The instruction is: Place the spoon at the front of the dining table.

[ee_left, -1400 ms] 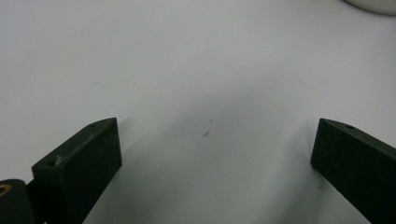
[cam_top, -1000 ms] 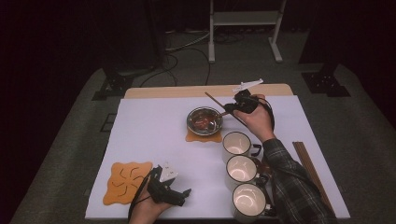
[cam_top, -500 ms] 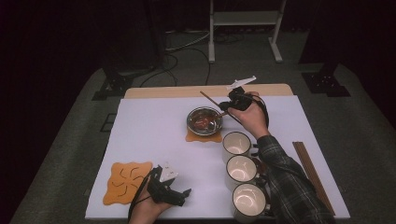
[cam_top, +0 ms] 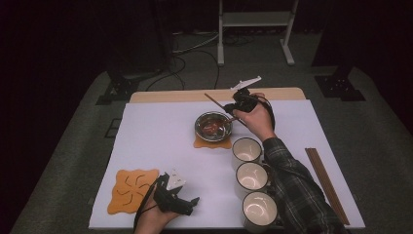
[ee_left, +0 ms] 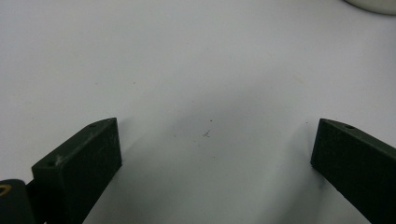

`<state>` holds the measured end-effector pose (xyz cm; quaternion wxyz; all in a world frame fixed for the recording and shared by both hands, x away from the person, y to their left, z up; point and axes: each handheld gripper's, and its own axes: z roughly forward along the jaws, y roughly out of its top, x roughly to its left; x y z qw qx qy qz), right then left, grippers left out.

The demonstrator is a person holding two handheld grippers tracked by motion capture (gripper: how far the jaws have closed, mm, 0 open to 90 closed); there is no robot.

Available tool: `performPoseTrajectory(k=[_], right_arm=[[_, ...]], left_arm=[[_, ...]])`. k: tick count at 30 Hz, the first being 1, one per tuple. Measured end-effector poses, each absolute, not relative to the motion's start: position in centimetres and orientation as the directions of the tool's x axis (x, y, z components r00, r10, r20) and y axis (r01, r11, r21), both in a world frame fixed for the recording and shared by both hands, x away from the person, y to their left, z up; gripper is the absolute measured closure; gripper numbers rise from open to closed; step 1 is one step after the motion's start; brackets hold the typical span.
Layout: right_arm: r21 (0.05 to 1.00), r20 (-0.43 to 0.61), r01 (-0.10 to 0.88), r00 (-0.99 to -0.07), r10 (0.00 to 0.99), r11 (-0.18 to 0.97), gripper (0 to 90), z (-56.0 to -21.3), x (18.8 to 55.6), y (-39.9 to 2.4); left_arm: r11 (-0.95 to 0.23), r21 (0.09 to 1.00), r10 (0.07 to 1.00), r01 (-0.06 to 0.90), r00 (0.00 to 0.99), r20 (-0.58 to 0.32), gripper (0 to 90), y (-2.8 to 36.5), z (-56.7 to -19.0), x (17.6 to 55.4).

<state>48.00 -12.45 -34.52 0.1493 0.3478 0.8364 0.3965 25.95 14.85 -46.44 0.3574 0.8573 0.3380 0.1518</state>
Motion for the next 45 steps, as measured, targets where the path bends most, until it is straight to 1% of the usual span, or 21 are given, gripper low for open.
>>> performPoseTrajectory(k=[12,29,45], right_arm=[[0.762,0.039,0.474,-0.714,0.699,0.441,84.6,-34.7,49.0,-11.2],[0.747,0.076,0.512,-0.699,0.711,0.424,84.6,-35.8,50.5,-9.8],[0.726,0.069,0.528,-0.694,0.717,0.441,84.6,-36.9,51.0,-9.2]], left_arm=[[-0.517,0.714,0.687,0.472,0.726,0.018,0.6,14.9,-46.4,25.9],[-0.516,0.715,0.688,0.471,0.725,0.018,0.6,14.8,-46.4,26.0],[-0.516,0.716,0.688,0.471,0.725,0.018,0.6,14.8,-46.4,25.9]])
